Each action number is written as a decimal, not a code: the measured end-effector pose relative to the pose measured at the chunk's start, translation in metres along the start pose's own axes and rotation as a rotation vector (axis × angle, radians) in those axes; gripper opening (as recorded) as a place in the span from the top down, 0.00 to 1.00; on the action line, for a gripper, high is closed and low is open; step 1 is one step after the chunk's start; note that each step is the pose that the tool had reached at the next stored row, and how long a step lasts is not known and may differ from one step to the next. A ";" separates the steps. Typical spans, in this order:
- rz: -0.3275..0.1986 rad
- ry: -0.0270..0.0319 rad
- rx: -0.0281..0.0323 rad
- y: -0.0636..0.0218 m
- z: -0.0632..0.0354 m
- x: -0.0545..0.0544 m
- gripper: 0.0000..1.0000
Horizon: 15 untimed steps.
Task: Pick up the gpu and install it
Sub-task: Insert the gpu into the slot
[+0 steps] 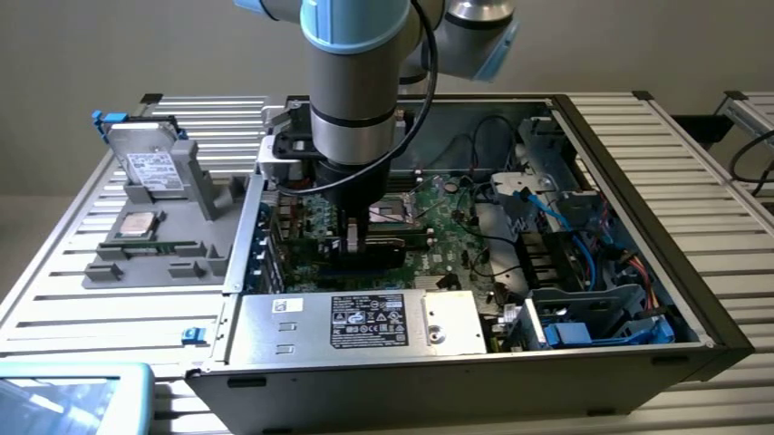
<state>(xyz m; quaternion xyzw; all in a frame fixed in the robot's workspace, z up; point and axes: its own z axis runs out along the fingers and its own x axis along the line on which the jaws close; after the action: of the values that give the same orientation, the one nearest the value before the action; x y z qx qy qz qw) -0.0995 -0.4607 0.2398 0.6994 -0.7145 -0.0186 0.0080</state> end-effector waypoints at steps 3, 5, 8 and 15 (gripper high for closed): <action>0.000 0.0001 -0.0001 0.0000 0.0000 0.000 0.72; 0.000 0.0002 -0.0001 0.0000 0.0003 0.000 0.72; 0.000 0.0002 -0.0001 -0.0001 0.0006 0.000 0.72; 0.000 -0.0002 0.0002 0.0013 0.0009 0.000 0.72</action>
<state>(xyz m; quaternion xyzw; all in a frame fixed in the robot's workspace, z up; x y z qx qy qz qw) -0.1008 -0.4607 0.2389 0.6994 -0.7145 -0.0186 0.0078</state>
